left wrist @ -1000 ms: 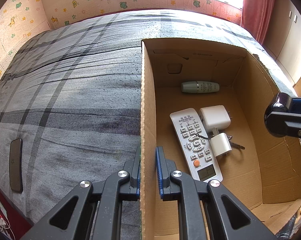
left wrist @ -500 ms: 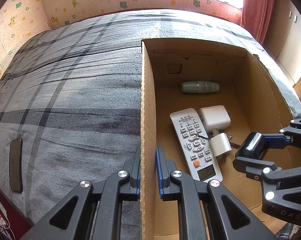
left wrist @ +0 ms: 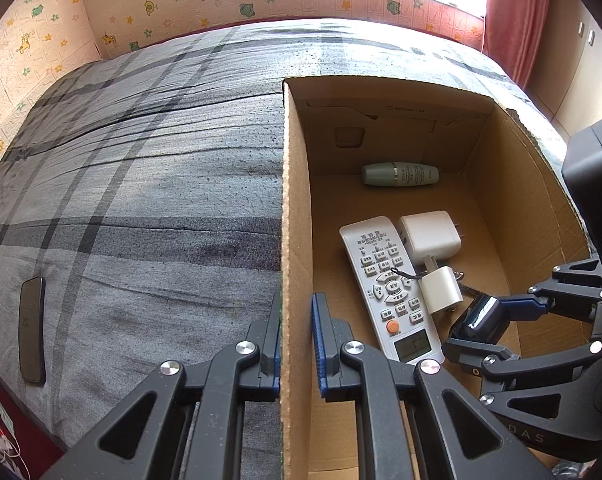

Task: Organize rigid objects
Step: 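Lower the black cap beside the remote and open the right gripper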

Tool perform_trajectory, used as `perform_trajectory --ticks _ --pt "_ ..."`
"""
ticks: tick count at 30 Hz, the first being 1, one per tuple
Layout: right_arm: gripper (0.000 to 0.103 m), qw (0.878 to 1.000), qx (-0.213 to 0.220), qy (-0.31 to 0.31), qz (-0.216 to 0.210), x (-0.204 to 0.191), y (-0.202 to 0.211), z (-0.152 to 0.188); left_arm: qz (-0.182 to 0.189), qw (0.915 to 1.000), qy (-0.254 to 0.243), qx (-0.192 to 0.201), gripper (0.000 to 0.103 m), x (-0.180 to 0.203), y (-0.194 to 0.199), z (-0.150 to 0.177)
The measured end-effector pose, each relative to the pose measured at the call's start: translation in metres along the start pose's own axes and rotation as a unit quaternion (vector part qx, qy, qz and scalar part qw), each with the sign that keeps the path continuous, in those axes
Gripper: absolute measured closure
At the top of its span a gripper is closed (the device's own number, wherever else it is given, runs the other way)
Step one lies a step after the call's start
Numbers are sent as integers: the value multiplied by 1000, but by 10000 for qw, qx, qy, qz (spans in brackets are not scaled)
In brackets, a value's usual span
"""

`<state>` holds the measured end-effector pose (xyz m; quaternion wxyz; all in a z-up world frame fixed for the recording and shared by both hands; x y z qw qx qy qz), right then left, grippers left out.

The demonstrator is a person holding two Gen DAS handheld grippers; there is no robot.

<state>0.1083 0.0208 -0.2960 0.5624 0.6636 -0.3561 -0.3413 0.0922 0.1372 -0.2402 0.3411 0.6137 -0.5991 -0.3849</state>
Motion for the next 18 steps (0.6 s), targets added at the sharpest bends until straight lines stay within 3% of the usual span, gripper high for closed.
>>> perform_trajectory --ticks 18 --pt "52 9995 290 -32 -132 5 19 -5 0 10000 -1 1 90 -2 0 0"
Point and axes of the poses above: each gripper's, at about its wrist camera, not at the fingertips, and y roughly against the way its jaws point, x to its right, z to its underside, the point moved 5 cm from there along -y, roughly the way its jaws point, and after that the axes turned 6 degrees about -y, right-handed, at the moved point
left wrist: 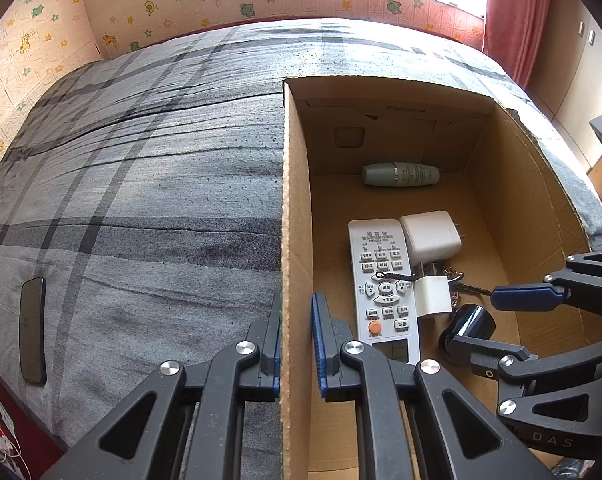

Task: Organize rigid objects
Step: 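Lower the black cap beside the remote and open the right gripper, then withdraw the right gripper from the box to the blue key fob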

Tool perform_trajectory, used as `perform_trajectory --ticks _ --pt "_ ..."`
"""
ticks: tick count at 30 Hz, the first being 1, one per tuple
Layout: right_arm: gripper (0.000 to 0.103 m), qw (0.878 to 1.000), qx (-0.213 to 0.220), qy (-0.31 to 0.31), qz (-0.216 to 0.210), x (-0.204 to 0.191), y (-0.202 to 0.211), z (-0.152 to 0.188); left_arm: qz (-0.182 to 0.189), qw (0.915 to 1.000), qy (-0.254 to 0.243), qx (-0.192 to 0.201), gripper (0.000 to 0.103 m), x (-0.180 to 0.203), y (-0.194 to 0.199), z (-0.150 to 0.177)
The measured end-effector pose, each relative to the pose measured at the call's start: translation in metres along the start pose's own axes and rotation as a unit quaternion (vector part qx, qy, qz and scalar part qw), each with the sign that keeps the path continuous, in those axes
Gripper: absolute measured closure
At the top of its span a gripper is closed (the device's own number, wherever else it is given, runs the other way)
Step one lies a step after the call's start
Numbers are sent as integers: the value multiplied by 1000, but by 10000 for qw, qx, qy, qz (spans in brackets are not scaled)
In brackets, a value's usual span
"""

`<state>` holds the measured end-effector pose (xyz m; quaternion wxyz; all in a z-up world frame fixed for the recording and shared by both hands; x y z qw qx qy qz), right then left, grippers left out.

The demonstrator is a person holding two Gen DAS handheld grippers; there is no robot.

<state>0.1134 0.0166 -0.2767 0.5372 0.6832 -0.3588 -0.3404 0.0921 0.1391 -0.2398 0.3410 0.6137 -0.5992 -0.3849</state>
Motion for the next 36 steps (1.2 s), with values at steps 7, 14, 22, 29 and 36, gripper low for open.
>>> perform_trajectory --ticks 7,14,22,29,36 --pt "47 9994 317 137 39 -10 27 6 1 10000 -3 1 90 0 0 0" --pt "39 9981 588 168 47 -10 51 9 -12 10000 -15 -1 90 0 0 0" --pt "22 9962 852 137 72 -6 71 11 -17 10000 -17 -4 90 -1 0 1" --pt "7 9941 1084 64 32 8 88 10 -22 10000 -25 -7 90 -2 0 1" --pt "0 9899 1410 -102 25 38 113 4 -20 10000 -21 -13 90 -2 0 1"
Point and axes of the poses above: each gripper's, at about its wrist camera, not at the fingertips, and y roughly against the way its jaws point, x to its right, z to its underside, the point moved 5 cm from there along -y, roughly the way its jaws point, and after that the axes turned 6 degrees about -y, right-handed, at the moved point
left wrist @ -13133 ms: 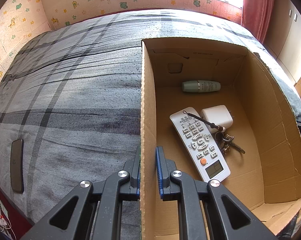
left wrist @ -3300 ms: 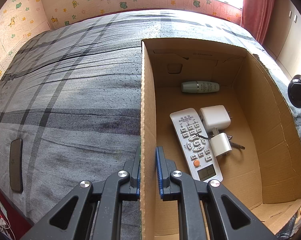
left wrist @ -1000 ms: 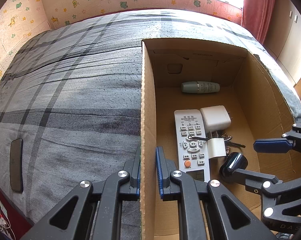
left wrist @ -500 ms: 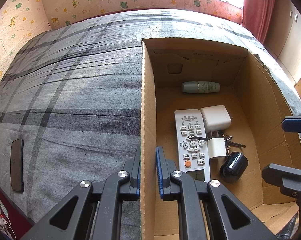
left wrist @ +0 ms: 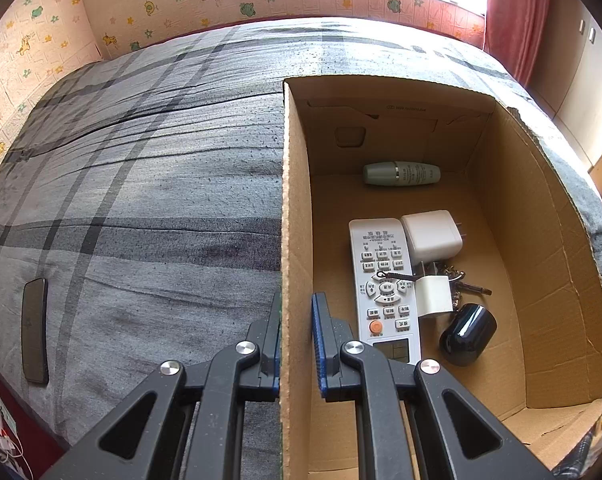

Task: Organize rigid objects
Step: 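Withdraw the right gripper from the box to the blue key fob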

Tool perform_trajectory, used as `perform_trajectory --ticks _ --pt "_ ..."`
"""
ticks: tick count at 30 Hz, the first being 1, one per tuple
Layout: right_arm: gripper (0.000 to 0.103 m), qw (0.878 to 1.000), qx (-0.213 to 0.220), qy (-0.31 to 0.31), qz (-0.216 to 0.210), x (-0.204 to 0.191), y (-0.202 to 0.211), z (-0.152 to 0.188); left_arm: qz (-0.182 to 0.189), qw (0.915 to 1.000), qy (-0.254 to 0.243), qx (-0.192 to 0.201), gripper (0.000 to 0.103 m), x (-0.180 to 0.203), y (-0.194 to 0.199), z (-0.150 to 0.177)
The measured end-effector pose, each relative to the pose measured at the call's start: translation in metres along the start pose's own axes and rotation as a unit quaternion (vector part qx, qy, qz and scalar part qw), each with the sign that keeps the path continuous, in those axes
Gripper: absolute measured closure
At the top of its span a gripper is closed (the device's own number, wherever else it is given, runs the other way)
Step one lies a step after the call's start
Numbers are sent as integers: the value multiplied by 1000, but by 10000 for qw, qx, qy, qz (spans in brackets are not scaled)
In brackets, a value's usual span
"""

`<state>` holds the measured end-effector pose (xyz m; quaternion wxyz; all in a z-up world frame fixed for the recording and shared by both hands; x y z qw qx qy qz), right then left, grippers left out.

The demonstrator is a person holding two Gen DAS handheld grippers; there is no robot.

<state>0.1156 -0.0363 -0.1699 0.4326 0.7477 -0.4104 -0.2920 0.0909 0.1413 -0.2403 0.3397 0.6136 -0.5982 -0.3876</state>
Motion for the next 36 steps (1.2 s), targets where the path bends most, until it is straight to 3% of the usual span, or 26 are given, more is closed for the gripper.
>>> perform_trajectory --ticks 14,25,36 --pt "0 9952 261 -554 766 104 -2 -4 -11 10000 -14 -14 90 2 0 -1" --pt "0 9922 85 -921 830 152 -51 15 -37 10000 -27 -21 90 3 0 -1" --pt "2 9952 -85 -697 676 158 -97 20 -52 10000 -26 -29 90 4 1 -2"
Point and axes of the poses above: each gripper's, at about its wrist camera, not at the fingertips, and y roughly against the way its jaws point, x to its right, z to its underside, the point moved 5 cm from there along -y, roughly the way its jaws point, and after that the axes turned 6 degrees about -y, right-handed, at the moved point
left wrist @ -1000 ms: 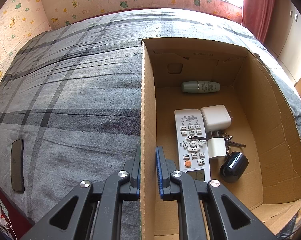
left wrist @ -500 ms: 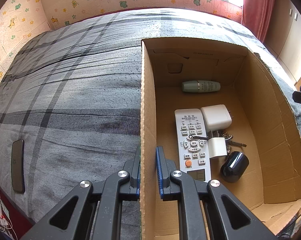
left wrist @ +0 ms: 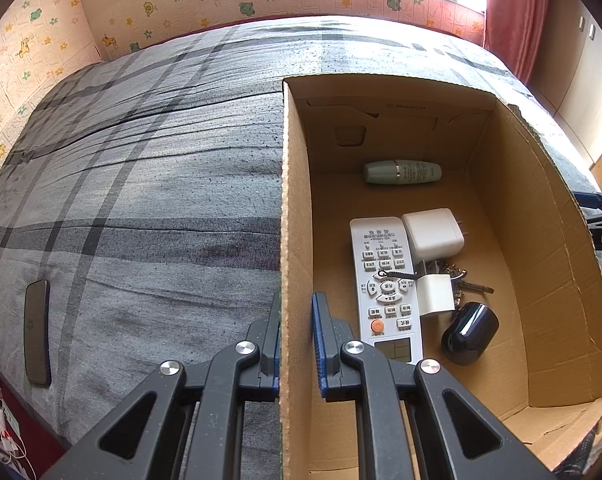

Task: Organize rigid objects
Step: 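Withdraw the right gripper from the box to the blue key fob, then grasp the blue key fob with the right gripper, then lift the blue key fob and carry it over the box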

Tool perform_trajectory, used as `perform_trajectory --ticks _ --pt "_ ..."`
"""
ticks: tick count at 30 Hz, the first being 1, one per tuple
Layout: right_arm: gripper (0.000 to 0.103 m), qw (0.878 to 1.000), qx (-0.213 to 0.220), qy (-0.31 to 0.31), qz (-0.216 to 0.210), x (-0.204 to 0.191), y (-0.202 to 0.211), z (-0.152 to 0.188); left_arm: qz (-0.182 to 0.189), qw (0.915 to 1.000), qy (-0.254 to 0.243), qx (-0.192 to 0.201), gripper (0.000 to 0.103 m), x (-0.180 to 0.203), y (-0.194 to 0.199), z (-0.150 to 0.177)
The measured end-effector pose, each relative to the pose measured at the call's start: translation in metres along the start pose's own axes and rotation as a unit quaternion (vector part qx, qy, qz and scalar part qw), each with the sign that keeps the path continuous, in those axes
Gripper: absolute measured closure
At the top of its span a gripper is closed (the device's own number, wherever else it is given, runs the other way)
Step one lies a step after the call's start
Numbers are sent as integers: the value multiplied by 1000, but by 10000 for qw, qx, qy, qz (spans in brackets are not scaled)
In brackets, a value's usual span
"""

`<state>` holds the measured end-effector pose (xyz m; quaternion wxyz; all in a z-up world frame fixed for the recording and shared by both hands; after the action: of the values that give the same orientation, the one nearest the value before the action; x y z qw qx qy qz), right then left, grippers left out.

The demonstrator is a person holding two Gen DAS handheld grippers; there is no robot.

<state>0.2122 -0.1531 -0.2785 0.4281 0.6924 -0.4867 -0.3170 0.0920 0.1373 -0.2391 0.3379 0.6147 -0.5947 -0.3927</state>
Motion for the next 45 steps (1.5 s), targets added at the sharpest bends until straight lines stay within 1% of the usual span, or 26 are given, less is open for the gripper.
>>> perform_trajectory --ticks 3,8,10,11,17,19,20,22,35,45 --pt "3 10000 -65 39 -21 -3 -11 -1 4 10000 9 -2 90 0 0 0" --pt "7 9998 -132 139 -74 -13 -25 -4 4 10000 13 -7 90 -1 0 0" --pt "14 9996 -176 202 -47 -17 -31 -4 -1 10000 8 -16 90 -2 0 0" --pt "15 9995 -199 229 -31 -18 -34 -4 -1 10000 11 -21 90 -2 -1 0" --pt "36 9991 -259 337 -70 -25 -44 -4 -28 10000 -9 -28 89 -1 -1 0" --pt "49 9989 -286 361 -95 -28 -46 -3 -20 10000 3 -32 89 -1 -1 -1" --pt "53 9988 -294 372 -121 -29 -46 -3 -25 10000 -3 -34 89 -1 -1 -1" --pt "70 9985 -328 407 -185 -31 -47 -1 -39 10000 -12 -39 89 -1 -2 -1" --pt "70 9990 -276 308 -159 -28 -24 2 -57 10000 -19 -28 89 -1 -2 0" --pt "70 9995 -221 224 -78 -29 8 4 -43 10000 -31 -26 89 -1 -1 -1"
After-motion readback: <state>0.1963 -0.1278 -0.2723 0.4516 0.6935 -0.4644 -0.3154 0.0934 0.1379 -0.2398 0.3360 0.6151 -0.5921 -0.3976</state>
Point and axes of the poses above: each gripper's, at about its wrist camera, not at the fingertips, and y roughly against the way its jaws point, x to its right, z to its underside, the point moved 5 cm from there along -y, roughly the way its jaws point, and after that the axes turned 6 degrees about -y, right-handed, at the moved point
